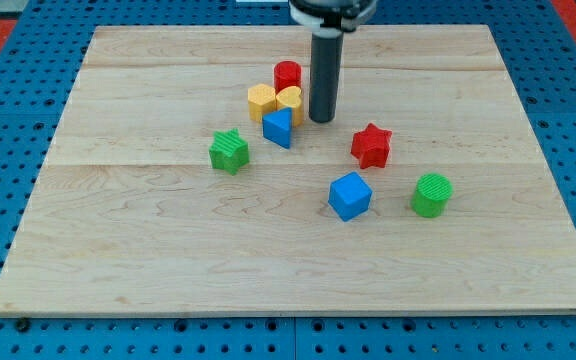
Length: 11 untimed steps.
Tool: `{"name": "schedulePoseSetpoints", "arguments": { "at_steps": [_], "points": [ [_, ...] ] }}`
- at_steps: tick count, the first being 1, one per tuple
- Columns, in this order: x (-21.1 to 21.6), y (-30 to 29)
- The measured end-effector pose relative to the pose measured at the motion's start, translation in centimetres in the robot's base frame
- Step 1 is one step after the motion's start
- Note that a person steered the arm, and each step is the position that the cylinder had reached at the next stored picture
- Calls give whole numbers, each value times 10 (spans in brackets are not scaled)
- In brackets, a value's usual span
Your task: Move the red star to the left of the blue cube
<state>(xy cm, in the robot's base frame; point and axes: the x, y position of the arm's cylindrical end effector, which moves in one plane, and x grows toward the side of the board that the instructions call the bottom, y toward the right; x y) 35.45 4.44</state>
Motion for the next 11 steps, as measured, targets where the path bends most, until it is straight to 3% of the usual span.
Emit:
{"name": "schedulePoseSetpoints", "arguments": {
  "at_steps": [1,2,4,6,7,9,10,11],
  "points": [
    [21,71],
    [87,81],
    [84,15],
    [57,-6],
    [89,-41],
    [108,-87],
    [72,-113],
    [97,-151]
  ]
}}
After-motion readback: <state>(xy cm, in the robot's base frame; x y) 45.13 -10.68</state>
